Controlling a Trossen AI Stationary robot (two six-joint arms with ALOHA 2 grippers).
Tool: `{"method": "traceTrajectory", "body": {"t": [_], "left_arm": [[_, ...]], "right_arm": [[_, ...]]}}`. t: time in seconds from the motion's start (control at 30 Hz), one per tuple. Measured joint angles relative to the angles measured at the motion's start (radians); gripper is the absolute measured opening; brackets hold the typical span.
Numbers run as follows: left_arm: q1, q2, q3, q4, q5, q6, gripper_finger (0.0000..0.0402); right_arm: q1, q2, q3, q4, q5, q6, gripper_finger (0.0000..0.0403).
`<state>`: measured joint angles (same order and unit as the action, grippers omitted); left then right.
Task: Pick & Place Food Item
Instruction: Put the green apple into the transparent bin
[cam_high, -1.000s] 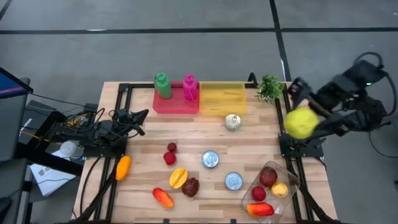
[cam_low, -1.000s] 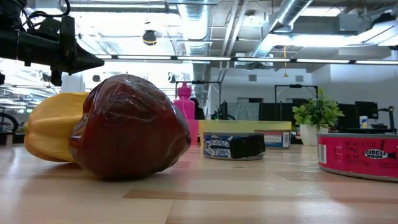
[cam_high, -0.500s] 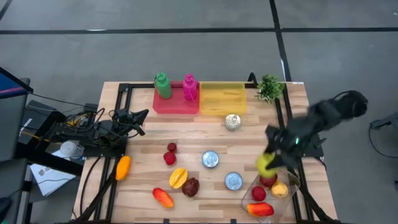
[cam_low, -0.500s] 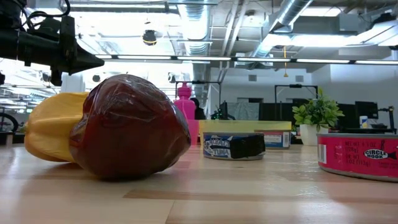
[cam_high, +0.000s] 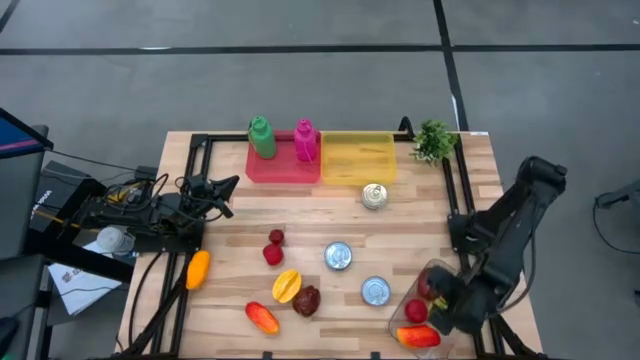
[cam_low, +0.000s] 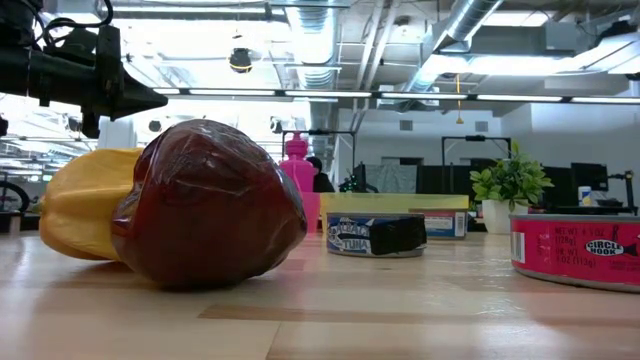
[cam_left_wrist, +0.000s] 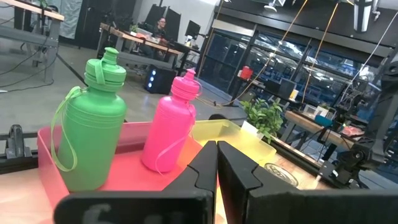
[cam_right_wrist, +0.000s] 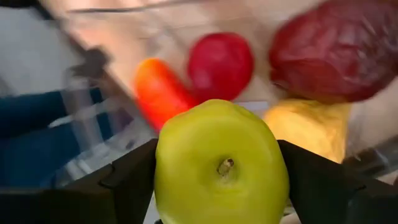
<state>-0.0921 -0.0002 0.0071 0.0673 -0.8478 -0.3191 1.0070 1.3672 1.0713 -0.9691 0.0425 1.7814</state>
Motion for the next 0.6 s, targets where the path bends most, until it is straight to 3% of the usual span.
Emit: {"method": "traceTrajectory", "body": {"t": [0.27, 0.6], "left_arm": [[0.0, 0.0, 0.0, 0.0, 0.0, 0.0, 0.0001], [0.0, 0.0, 0.0, 0.0, 0.0, 0.0, 0.0001]], "right_arm": [[0.003, 0.117, -0.014, 0.074, 0.0, 0.029, 0.0302], [0.042, 0.197, -0.014, 0.047, -0.063, 0.052, 0.0302]]}}
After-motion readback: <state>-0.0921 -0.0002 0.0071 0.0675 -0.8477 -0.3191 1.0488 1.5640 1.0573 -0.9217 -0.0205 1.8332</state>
